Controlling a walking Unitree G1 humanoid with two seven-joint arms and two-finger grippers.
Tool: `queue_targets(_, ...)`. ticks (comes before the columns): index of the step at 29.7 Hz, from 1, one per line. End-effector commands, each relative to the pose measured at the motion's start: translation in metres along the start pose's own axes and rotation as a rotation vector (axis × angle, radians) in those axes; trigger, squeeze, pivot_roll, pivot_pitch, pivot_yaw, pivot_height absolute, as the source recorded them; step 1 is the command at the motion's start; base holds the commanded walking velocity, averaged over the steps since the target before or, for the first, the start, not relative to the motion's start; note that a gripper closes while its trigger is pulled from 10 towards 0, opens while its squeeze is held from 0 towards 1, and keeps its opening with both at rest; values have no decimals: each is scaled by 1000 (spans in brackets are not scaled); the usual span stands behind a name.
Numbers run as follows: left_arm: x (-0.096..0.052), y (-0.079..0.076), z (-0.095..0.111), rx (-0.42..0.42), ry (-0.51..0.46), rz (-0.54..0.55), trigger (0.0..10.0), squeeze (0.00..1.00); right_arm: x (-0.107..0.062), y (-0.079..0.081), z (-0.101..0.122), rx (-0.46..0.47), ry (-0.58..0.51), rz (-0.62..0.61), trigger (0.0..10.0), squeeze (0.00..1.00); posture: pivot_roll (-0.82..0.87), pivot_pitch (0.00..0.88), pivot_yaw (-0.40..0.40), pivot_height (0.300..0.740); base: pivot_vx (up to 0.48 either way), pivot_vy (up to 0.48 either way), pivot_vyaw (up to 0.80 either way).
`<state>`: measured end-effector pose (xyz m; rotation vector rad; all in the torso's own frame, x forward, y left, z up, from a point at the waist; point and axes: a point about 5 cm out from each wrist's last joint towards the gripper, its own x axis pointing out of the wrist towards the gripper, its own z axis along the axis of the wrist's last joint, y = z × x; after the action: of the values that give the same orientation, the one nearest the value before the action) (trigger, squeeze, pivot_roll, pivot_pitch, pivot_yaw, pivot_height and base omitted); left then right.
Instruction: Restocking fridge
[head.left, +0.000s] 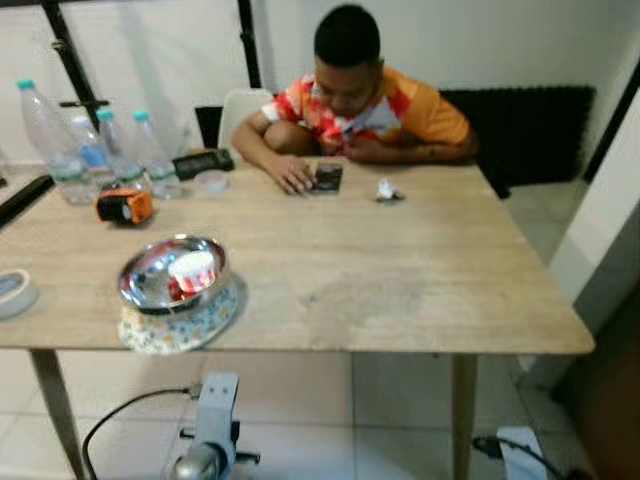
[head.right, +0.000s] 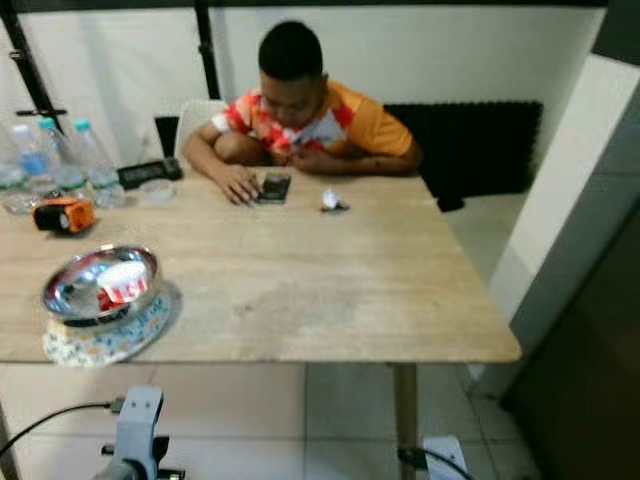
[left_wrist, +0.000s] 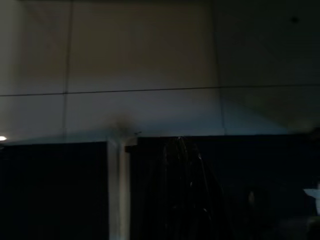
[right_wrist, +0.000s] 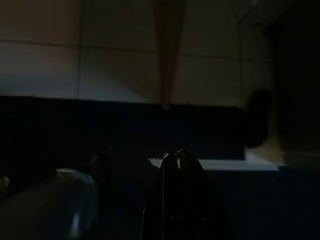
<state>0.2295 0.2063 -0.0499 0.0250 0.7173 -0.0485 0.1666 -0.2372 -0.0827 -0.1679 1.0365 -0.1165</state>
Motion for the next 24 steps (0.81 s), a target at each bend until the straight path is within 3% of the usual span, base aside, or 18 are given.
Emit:
queue_targets(1,-3,1,-9,19,16,-9,10000,0,0,-3,0,-23,2,3,10000,0,-65,0,-30,740,0,0,0)
queue_targets(5,-5,3,-12,20,24,-7,10000,0,0,-4,-1,-17,7,8,10000,0,-64,0,-26,740,0,0,0)
queue_targets(10,-6,11,-12,1,19,28,10000,0,0,-4,4,89,-33,3,10000,0,-34,0,-10,740,0,0,0)
queue_targets(18,-8,9,-19,-39,27,40,10000,0,-1,0,-5,121,-32,-9,10000,0,-41,0,15,740,0,0,0)
queue_targets(24,-4,8,-8,-44,-1,40,10000,0,-1,4,-5,161,-30,-4,10000,0,-5,0,19,740,0,0,0)
